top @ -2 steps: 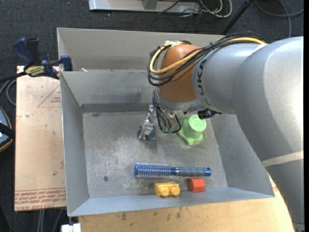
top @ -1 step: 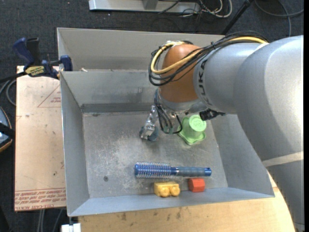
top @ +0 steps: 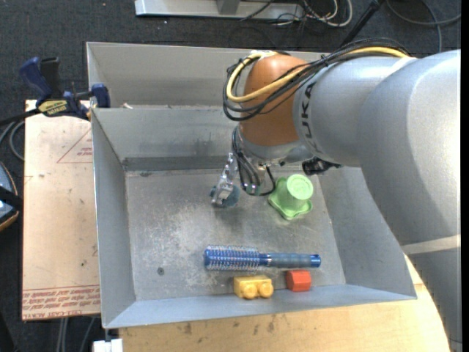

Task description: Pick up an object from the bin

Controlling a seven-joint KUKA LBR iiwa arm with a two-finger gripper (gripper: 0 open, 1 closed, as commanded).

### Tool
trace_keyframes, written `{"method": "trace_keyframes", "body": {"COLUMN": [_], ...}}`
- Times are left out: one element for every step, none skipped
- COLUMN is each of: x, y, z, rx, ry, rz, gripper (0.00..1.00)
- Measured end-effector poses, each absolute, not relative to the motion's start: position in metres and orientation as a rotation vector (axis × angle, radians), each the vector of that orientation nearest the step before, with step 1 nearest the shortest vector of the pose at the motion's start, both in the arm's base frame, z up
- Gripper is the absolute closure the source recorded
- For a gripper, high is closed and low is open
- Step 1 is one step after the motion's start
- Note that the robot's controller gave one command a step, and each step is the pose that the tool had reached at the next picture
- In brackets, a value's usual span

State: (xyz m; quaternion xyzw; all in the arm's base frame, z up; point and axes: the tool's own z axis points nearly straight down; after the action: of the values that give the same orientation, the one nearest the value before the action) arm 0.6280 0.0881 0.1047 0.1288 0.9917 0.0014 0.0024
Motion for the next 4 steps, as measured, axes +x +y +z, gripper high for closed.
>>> {"method": "trace_keyframes", "body": {"x": [0.627,0.620,0.620,0.623], "y": [0.088,0.060,0.061,0.059], "z": [0.103,0.079,0.081,0.164], "rx": [0.405,0.475,0.470,0.482], "ry": [3.113,3.099,3.100,3.094], "rz": [0.002,0.008,0.007,0.006], "gripper": [0.00,0.00,1.00,1.00]}}
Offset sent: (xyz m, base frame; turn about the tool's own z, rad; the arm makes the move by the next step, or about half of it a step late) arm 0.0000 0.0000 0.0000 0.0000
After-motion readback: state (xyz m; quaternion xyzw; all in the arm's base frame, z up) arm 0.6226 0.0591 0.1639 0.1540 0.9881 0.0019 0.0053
